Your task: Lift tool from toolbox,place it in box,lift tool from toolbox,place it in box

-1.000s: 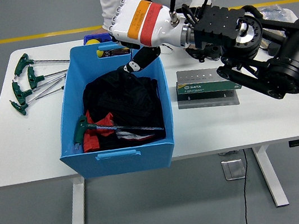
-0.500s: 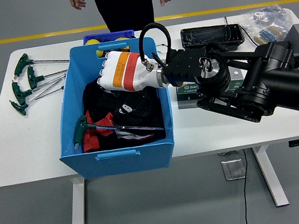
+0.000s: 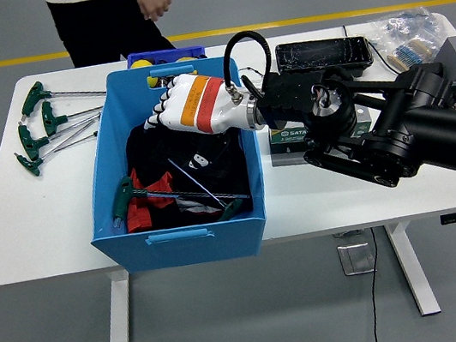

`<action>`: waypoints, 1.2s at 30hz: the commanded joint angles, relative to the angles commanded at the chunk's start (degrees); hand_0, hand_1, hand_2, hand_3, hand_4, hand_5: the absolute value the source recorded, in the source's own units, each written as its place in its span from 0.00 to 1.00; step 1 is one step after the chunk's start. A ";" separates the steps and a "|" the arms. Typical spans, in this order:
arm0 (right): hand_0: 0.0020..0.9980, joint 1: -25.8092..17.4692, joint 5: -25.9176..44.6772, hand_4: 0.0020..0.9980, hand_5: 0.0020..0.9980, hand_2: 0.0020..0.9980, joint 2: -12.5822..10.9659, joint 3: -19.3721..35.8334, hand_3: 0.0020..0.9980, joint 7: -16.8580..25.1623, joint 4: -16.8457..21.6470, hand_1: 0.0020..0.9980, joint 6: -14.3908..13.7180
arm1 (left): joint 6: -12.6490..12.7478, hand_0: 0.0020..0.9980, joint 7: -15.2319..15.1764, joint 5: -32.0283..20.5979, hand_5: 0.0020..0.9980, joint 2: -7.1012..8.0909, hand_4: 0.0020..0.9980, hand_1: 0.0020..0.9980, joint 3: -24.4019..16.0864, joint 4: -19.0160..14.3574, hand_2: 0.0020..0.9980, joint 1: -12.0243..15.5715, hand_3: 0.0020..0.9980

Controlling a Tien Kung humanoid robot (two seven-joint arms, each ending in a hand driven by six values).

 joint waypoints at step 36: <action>0.83 -41.62 62.43 1.00 0.87 0.81 -13.18 54.78 0.83 9.61 9.24 0.79 3.22 | -0.70 0.62 -1.40 -8.21 0.80 -1.16 0.89 0.60 5.34 0.45 0.64 0.11 0.68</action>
